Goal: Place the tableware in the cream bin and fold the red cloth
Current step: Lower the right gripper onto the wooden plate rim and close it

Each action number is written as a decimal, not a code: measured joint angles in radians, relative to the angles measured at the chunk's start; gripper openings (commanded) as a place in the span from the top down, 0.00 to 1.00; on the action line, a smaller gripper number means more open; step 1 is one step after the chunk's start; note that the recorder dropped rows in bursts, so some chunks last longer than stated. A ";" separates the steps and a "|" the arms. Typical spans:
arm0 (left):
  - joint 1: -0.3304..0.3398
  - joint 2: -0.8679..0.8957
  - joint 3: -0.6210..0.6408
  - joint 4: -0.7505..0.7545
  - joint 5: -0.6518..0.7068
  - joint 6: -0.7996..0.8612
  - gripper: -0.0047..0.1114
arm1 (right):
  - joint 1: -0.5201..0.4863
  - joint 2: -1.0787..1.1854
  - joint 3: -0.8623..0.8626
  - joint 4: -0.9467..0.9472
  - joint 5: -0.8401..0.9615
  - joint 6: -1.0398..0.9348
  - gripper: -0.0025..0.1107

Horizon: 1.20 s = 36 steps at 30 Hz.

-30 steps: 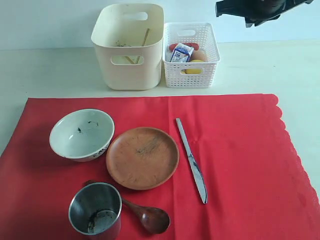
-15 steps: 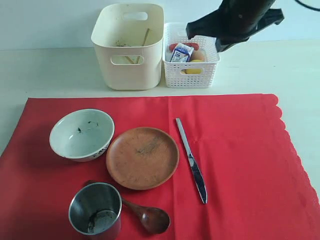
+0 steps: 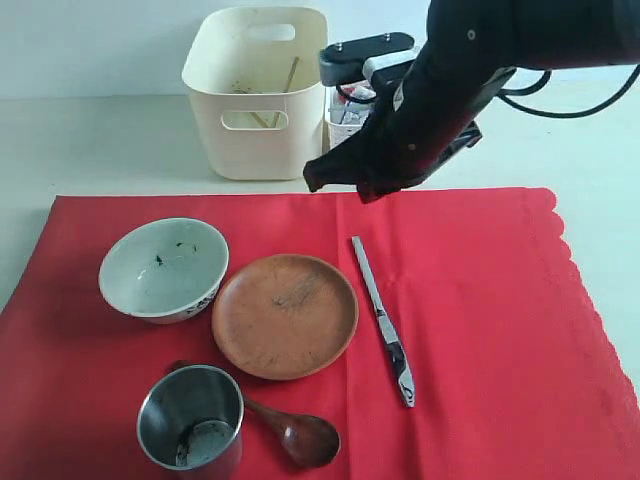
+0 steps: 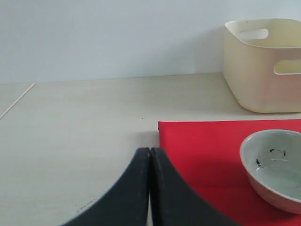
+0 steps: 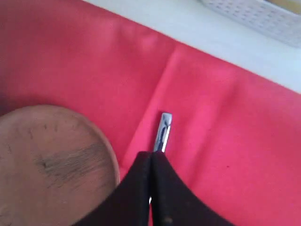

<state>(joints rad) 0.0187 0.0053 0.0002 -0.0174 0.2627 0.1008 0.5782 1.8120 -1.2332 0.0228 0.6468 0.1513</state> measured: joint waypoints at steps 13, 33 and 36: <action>0.000 0.000 0.000 0.000 0.000 0.000 0.94 | 0.025 0.075 0.004 0.072 -0.014 -0.032 0.98; 0.000 0.000 0.000 0.000 0.000 0.000 0.94 | 0.025 0.122 0.006 0.185 -0.019 -0.023 0.67; 0.000 0.000 0.000 0.000 0.000 0.000 0.94 | 0.025 0.122 0.006 0.216 -0.023 -0.023 0.65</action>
<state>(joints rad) 0.0187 0.0053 0.0002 -0.0174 0.2627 0.1008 0.6034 1.9341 -1.2269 0.2391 0.6234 0.1286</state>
